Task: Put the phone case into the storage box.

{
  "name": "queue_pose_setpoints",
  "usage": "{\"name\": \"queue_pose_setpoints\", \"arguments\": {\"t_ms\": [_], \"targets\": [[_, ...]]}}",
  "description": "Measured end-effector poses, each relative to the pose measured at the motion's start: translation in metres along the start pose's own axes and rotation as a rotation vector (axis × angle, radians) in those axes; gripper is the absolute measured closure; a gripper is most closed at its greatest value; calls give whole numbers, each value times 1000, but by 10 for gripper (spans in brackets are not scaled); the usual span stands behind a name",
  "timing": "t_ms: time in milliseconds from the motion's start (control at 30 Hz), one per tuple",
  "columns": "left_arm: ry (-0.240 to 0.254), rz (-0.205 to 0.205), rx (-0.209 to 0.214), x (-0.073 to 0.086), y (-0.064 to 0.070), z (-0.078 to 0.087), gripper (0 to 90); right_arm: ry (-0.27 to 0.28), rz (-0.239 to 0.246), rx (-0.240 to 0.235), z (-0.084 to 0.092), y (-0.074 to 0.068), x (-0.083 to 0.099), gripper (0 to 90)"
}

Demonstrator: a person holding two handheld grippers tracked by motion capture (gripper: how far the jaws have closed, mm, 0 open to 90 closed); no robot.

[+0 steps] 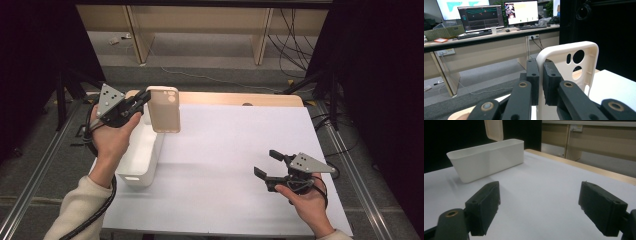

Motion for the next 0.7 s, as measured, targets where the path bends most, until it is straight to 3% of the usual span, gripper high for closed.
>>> {"name": "queue_pose_setpoints", "arguments": {"t_ms": [700], "targets": [[-2, 1, -25, 1, -11, 2, 842, -22, 5, 4, 1, 0, 2, 187]]}}
Point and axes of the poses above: each handheld gripper's, and its own axes: z roughly backward along the jaws, x roughly out of its underside, y roughly to its right, the point moved 10 cm from there along -z, roughly forward along the jaws, and after that the axes turned 6 degrees about -y, right-handed, at the moved point
